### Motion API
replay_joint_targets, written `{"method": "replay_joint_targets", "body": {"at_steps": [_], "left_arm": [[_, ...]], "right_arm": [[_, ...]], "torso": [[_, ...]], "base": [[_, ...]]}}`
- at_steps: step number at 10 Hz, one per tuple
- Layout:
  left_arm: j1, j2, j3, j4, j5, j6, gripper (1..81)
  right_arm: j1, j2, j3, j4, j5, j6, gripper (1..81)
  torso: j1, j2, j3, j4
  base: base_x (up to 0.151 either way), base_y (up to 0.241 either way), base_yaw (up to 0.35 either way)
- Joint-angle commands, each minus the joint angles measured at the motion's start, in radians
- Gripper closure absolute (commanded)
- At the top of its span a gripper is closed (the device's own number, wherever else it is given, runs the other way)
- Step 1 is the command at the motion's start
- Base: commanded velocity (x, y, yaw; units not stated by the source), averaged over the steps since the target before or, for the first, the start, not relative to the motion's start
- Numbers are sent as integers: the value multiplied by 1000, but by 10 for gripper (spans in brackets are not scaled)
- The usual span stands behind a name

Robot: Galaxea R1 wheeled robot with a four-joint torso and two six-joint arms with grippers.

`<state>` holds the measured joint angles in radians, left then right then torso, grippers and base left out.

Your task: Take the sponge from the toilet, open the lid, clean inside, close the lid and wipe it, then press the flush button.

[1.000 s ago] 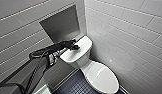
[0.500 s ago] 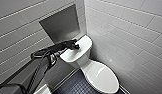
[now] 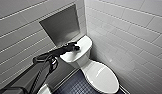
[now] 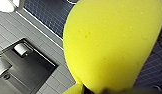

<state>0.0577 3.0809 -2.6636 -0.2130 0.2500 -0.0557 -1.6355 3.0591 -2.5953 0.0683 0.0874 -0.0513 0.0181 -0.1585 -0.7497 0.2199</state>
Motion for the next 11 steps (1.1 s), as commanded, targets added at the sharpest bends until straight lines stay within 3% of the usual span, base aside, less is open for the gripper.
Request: {"method": "replay_joint_targets", "body": {"at_steps": [1, 4, 6, 7, 11], "left_arm": [[-20, 10, 13, 29, 176, 2, 811], [-90, 3, 16, 14, 187, 1, 811], [-204, -29, 34, -87, 291, 2, 811], [-233, -53, 60, -121, 299, 1, 811], [-290, -273, 358, -235, 315, -1, 811]], "right_arm": [[-63, 26, 29, -18, -97, -2, 811], [-65, 29, 31, -22, -95, -5, 811], [-64, 29, 31, -22, -95, -5, 811], [-64, 29, 31, -22, -95, -5, 811], [-56, 31, 32, -22, -95, -5, 811]], "torso": [[0, 0, 0, 0], [0, 0, 0, 0], [0, 0, 0, 0], [0, 0, 0, 0], [0, 0, 0, 0]], "base": [[0, 0, 0], [0, 0, 0], [0, 0, 0], [0, 0, 0], [0, 0, 0]]}}
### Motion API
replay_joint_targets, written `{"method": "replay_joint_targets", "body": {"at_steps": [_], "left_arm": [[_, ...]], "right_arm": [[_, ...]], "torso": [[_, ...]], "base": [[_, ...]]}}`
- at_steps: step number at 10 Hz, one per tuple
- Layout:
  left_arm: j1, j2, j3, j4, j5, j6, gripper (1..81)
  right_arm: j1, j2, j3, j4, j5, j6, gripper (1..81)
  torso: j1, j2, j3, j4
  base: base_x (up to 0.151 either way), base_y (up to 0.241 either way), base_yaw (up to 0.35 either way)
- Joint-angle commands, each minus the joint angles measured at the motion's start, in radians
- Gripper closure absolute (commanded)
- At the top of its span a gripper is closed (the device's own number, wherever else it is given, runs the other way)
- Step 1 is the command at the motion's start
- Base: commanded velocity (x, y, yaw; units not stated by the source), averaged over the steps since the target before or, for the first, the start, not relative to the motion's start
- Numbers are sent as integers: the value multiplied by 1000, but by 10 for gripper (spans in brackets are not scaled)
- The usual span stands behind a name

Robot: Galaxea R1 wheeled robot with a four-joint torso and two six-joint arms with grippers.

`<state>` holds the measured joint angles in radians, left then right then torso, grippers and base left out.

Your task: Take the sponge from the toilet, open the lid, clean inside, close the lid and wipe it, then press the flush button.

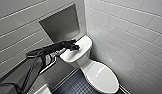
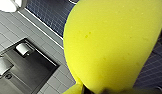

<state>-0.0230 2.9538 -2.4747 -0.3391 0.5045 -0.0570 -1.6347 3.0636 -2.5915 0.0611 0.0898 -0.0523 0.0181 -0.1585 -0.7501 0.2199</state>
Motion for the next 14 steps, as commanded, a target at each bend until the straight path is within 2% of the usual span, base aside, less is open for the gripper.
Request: {"method": "replay_joint_targets", "body": {"at_steps": [1, 4, 5, 7, 9, 10, 11, 14], "left_arm": [[-214, -212, 236, -136, 48, 0, 811], [-243, -379, 435, -193, -14, 0, 811], [-246, -435, 508, -213, -15, 0, 811], [-223, -606, 780, -218, -15, 0, 811], [-139, -789, 1050, -202, -15, 3, 811], [-80, -872, 1139, -201, -15, 8, 811], [-14, -945, 1204, -199, -15, 16, 811], [161, -1137, 1376, -107, -20, 16, 811]], "right_arm": [[-55, 26, 28, -15, -97, -4, 811], [-54, 26, 24, -17, -97, -4, 811], [-54, 26, 24, -15, -97, -4, 811], [-51, 22, 19, -14, -97, -4, 811], [-40, 20, 18, -14, -97, -3, 811], [-34, 20, 18, -14, -97, -4, 811], [-28, 20, 16, -14, -98, -4, 811], [-17, 8, 4, -14, -99, -3, 811]], "torso": [[0, 0, 0, 0], [0, 0, 0, 0], [0, 0, 0, 0], [0, 0, 0, 0], [0, 0, 0, 0], [0, 0, 0, 0], [0, 0, 0, 0], [0, 0, 0, -1]], "base": [[0, 0, 0], [0, 0, 0], [0, 0, 0], [0, 0, 0], [0, 0, 0], [0, 0, 0], [0, 0, 0], [0, 0, 0]]}}
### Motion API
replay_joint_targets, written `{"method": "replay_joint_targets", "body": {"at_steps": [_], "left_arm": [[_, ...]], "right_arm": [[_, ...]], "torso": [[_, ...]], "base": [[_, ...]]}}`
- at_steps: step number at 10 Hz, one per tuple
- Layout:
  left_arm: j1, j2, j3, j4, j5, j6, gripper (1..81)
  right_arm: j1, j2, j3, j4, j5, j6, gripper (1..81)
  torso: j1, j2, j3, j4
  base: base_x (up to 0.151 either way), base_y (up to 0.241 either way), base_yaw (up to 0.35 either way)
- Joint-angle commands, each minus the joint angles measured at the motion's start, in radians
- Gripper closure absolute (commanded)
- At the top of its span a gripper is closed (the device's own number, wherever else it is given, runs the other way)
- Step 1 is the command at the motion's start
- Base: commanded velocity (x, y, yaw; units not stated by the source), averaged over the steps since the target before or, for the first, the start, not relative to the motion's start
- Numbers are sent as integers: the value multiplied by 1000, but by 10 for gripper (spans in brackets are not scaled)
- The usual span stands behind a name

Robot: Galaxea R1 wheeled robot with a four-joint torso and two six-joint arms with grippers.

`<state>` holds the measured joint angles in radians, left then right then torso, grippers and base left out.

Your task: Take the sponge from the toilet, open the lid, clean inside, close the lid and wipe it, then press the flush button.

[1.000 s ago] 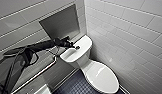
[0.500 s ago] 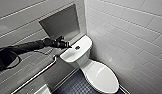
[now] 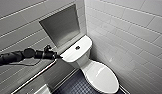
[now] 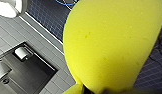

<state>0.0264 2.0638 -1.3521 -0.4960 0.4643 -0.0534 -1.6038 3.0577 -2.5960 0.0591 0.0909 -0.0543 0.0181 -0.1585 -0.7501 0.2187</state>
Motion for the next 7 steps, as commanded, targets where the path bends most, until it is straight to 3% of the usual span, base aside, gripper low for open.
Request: {"method": "replay_joint_targets", "body": {"at_steps": [1, 3, 4, 7], "left_arm": [[192, -287, 296, 94, 17, 12, 811], [376, -292, 330, 195, -91, 12, 811], [445, -284, 341, 235, -104, 12, 811], [690, -218, 320, 355, -156, 12, 811]], "right_arm": [[-48, 11, -2, -4, -99, -1, 811], [-43, 11, -10, -1, -99, -1, 811], [-43, 11, -12, -1, -99, -1, 811], [-40, 11, -12, -1, -99, -1, 811]], "torso": [[0, 0, 0, 0], [0, 0, 0, 0], [0, 0, 20, 0], [0, 0, 127, 0]], "base": [[0, 0, 0], [0, 0, 0], [0, 0, 0], [0, 0, 0]]}}
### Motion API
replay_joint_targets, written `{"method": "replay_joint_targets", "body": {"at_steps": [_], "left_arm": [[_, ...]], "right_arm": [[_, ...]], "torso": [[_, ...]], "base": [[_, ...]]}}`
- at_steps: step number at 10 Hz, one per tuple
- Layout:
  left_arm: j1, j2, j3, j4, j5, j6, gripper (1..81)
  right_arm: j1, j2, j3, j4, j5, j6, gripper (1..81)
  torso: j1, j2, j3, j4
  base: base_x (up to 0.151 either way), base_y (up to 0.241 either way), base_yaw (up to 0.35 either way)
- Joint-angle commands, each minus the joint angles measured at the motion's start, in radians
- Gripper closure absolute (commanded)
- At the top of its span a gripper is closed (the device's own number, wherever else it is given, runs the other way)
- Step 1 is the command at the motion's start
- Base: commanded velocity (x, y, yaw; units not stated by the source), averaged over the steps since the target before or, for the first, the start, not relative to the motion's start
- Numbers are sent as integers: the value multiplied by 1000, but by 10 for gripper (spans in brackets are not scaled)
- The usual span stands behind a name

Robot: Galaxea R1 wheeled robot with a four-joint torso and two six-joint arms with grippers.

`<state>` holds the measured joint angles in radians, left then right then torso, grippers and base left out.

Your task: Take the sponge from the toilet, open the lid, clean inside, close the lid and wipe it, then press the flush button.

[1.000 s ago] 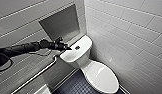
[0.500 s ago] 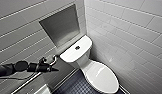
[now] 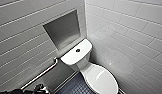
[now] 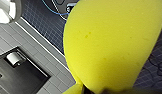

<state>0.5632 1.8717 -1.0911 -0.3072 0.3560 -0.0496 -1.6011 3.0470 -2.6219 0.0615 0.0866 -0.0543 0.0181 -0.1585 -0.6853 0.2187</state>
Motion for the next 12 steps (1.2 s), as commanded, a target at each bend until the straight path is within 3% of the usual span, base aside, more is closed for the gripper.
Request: {"method": "replay_joint_targets", "body": {"at_steps": [1, 4, 6, 11, 12], "left_arm": [[236, 12, 28, 206, -72, 8, 811], [482, 197, -183, 319, -149, 8, 811], [579, 306, -341, 343, -167, 8, 811], [720, 539, -707, 364, -223, 10, 811], [738, 581, -769, 364, -224, 10, 811]], "right_arm": [[-43, 22, 14, -5, -96, 1, 811], [-40, 22, 11, -6, -96, 1, 811], [-35, 23, 11, -9, -96, 1, 811], [-34, 25, 8, -14, -96, 1, 811], [-34, 25, 8, -15, -96, -1, 811]], "torso": [[0, 0, 95, 0], [-2, -1, 196, 0], [-3, -2, 169, 0], [-5, -3, 182, 0], [-5, -3, 226, 0]], "base": [[0, 0, 0], [0, 0, 0], [0, 0, 0], [0, 0, 0], [0, 0, 0]]}}
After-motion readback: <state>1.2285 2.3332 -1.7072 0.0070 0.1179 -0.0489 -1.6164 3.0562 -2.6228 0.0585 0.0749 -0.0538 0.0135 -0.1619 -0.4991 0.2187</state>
